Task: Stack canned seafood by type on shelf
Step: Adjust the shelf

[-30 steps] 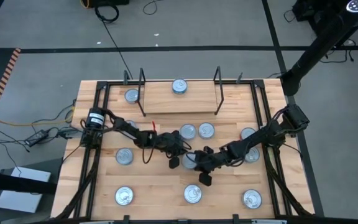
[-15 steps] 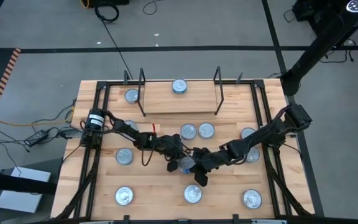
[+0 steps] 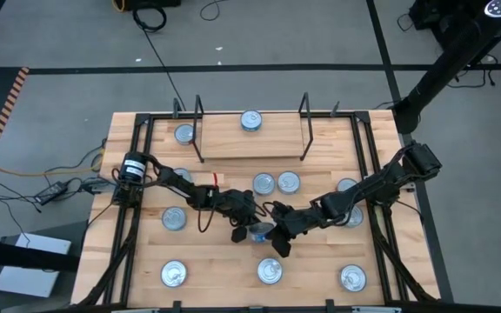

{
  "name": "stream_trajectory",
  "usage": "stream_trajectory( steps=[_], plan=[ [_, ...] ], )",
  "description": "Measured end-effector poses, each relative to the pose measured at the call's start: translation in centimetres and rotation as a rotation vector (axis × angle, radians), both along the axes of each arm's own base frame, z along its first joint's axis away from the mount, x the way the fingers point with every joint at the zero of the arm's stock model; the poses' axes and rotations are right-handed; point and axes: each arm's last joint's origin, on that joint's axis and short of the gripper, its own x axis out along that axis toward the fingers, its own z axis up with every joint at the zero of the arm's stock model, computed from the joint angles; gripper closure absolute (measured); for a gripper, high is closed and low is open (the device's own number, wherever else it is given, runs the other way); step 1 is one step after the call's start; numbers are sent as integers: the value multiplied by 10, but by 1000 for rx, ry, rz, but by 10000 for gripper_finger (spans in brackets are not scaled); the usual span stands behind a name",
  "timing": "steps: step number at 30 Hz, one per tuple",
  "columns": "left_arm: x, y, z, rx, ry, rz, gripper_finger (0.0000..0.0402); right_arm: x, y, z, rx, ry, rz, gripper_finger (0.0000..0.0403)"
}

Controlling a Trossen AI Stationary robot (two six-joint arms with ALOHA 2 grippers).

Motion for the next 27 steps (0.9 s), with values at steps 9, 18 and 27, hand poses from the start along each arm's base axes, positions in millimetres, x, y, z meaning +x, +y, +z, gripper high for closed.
stream_trajectory(
  steps=[9,18,27],
  plan=[
    [-2,-2,-2,6,30,-54,401,4,-6,2,96,-8,-67,401],
    [-2,-4,-2,46,29,-82,401,3,-13,-3,79,46,-89,401],
    [-4,2,-1,56,65,-65,401,3,-13,-1,82,43,-56,388]
  ],
)
